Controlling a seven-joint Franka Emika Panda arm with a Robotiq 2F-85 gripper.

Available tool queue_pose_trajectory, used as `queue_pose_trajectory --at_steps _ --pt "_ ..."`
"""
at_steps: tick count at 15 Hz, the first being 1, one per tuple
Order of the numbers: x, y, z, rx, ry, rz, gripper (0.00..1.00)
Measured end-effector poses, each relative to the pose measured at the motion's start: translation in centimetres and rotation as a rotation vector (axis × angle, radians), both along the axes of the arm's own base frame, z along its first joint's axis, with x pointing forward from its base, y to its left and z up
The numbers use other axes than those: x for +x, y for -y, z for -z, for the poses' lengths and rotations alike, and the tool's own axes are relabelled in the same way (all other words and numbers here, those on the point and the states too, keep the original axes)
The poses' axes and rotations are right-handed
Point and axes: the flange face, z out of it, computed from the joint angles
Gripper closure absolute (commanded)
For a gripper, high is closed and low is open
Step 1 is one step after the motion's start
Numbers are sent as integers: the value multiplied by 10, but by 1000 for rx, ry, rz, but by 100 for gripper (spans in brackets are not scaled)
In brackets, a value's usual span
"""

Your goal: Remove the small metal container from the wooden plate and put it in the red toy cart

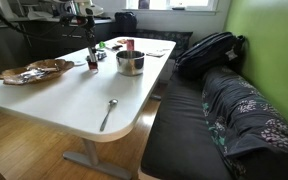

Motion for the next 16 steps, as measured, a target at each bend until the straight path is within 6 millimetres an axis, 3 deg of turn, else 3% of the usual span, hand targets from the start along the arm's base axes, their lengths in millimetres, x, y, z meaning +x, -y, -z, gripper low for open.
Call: queue_pose_trajectory --at_steps 16 --pt "10 -24 17 -15 -21 -36 89"
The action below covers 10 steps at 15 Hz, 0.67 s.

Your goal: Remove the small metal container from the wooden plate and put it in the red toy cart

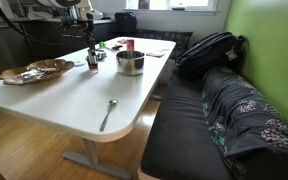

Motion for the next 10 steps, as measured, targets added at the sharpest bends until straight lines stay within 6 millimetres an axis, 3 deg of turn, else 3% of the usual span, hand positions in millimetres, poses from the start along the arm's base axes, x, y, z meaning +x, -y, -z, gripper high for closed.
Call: queue_pose_trajectory --at_steps 8,9,10 --pt "2 -5 6 -9 -29 -10 89" --pt "2 -6 6 -11 -32 -11 84" --pt "2 -6 6 -12 -36 -11 39"
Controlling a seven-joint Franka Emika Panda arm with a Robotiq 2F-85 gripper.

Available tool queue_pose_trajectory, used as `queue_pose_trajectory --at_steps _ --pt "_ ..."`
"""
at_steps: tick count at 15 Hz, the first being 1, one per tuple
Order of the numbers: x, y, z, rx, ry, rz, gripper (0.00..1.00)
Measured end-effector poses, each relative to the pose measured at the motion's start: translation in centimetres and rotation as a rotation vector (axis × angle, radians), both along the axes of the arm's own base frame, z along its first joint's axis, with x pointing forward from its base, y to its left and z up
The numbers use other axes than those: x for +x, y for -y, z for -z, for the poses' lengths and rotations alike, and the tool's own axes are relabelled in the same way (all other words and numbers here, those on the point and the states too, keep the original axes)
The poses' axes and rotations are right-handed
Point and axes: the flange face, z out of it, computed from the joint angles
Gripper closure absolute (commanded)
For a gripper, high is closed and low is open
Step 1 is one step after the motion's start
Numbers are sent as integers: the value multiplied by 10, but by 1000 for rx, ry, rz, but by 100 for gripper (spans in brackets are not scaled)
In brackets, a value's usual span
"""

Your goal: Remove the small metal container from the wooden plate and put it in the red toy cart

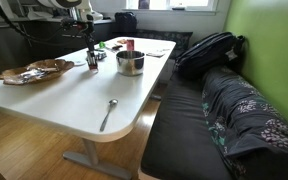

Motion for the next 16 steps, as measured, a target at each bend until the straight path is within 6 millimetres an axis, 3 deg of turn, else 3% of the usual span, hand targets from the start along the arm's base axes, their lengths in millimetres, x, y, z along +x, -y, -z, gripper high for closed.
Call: queue_pose_trajectory --at_steps 1,6,12,16 --pt "0 0 0 -1 -5 0 38" --pt "4 0 1 -4 -13 1 2" --pt "6 -5 -6 3 4 -7 0" --pt "7 -26 -34 46 104 -93 0"
